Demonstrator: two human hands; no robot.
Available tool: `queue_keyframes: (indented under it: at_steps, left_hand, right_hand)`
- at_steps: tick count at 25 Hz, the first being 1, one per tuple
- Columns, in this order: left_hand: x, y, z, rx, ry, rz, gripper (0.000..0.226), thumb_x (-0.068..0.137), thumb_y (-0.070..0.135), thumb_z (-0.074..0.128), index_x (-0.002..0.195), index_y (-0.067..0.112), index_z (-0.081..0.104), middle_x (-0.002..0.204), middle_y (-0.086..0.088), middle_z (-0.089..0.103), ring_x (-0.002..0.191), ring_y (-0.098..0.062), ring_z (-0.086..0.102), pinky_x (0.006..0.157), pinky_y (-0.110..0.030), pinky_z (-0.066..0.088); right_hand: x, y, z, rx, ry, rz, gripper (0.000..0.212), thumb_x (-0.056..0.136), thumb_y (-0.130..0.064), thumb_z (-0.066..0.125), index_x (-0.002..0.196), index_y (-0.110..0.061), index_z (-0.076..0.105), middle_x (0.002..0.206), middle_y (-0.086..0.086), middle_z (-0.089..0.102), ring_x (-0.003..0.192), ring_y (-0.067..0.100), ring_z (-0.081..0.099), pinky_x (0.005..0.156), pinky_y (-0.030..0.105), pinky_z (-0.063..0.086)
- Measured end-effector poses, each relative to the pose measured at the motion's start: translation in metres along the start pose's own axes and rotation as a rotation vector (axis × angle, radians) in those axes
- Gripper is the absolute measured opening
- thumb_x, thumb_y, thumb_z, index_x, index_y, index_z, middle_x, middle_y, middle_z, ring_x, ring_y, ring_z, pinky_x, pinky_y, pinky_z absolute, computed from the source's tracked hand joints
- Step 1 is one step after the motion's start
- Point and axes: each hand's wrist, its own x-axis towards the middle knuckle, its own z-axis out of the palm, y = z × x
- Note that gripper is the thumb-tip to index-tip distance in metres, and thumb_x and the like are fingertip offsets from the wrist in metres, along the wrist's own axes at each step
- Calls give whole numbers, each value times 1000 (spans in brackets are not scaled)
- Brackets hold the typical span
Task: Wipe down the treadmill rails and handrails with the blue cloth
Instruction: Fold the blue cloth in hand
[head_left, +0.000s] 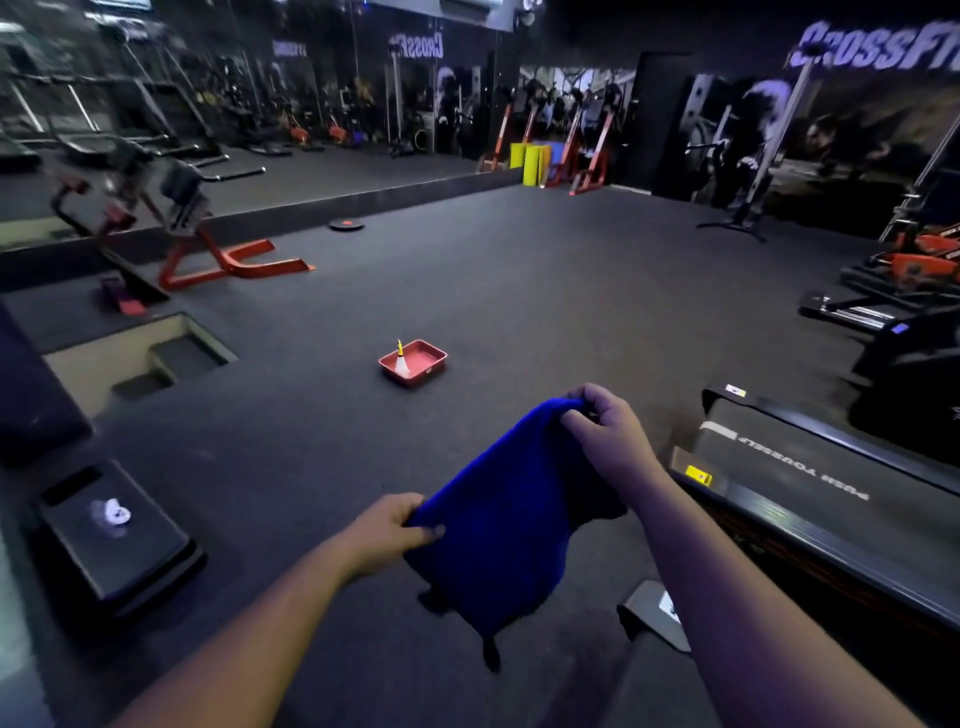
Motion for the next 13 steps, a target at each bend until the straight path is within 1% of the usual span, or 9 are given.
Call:
queue_keyframes:
  at_steps: [2,4,6,8,10,13]
  left_hand:
    - [12,-1,-38,-72,131,-37,18,91,22,72,99,7,67,87,-10,73,75,-17,66,67,-31,51]
    - [29,5,-70,-240,299,-70,19,90,22,73,97,5,67,78,-10,69,64,-16,61,55,-26,48]
    - [51,16,-91,-477,422,-127,17,90,25,73,95,10,68,78,-12,70,59,-20,61,52,-28,51]
    - [79,24,-102,-596,508,-128,15,90,25,72,96,11,69,83,-14,74,63,-23,64,54,-30,54]
    - [115,30,-106,-599,521,-64,15,91,17,70,102,8,70,88,-14,76,70,-23,67,60,-31,56]
    - [186,38,-116,-588,429,2,14,97,11,61,106,7,70,92,-12,76,76,-20,69,66,-31,57]
  right_hand:
    - [28,7,22,-158,74,56,4,78,-17,67,80,-19,65,74,-1,66,72,18,58,68,31,45]
    - [49,13,50,-190,128,153,7,75,-20,71,77,-20,64,75,0,68,74,23,62,68,33,48]
    - [69,14,82,-106,156,214,14,73,-22,75,73,-19,62,73,1,68,72,24,63,68,36,51]
    - [87,10,116,6,177,254,20,73,-20,79,72,-17,60,71,0,66,69,20,60,65,33,49]
    - [108,6,155,50,172,230,22,72,-20,83,74,-19,60,74,-2,67,70,16,61,66,31,48]
    - [155,6,212,127,47,167,21,73,-16,81,76,-26,62,75,-7,68,70,8,62,71,30,51]
